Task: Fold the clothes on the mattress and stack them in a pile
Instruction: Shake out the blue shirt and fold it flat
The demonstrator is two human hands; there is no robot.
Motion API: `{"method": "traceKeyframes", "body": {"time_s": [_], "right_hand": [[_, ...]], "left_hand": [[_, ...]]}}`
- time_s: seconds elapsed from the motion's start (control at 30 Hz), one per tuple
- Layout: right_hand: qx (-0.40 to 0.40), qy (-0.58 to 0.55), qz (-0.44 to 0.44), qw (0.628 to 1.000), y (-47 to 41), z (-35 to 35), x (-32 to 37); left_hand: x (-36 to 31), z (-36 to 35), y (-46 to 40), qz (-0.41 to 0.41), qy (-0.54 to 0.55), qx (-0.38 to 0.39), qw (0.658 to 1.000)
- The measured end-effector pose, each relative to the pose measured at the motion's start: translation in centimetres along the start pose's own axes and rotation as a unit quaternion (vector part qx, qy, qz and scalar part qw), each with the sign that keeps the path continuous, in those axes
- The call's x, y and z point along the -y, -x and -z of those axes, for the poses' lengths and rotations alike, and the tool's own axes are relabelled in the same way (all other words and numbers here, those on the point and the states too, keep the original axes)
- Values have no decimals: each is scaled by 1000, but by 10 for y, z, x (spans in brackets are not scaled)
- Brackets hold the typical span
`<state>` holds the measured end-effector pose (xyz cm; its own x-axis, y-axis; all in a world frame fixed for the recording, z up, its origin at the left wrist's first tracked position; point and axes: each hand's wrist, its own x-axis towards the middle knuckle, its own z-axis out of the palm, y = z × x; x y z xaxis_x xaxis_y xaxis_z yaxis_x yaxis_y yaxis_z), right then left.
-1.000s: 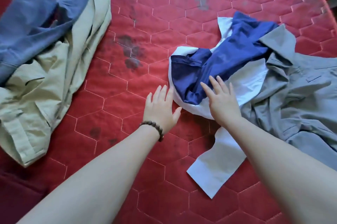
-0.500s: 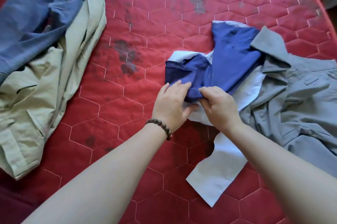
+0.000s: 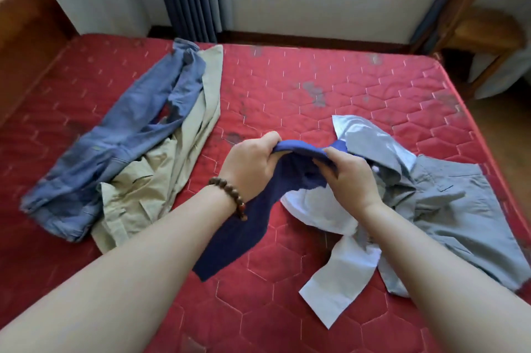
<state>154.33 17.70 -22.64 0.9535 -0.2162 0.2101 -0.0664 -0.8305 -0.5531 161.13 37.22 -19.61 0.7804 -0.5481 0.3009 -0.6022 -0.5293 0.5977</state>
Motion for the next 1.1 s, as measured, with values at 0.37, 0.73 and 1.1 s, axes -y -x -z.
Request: {"method": "traceKeyframes", "body": {"time_s": [0.37, 0.73, 1.1], "right_hand": [[2, -153, 51, 987, -54, 154, 185], [1, -164, 142, 976, -54, 288, 304], [-130, -91, 126, 979, -78, 382, 300]], "left_hand": [[-111, 289, -32, -37, -86, -79, 992], [-165, 447, -27, -61, -180, -144, 971], [-156, 504, -14, 15, -264, -86, 961]]}}
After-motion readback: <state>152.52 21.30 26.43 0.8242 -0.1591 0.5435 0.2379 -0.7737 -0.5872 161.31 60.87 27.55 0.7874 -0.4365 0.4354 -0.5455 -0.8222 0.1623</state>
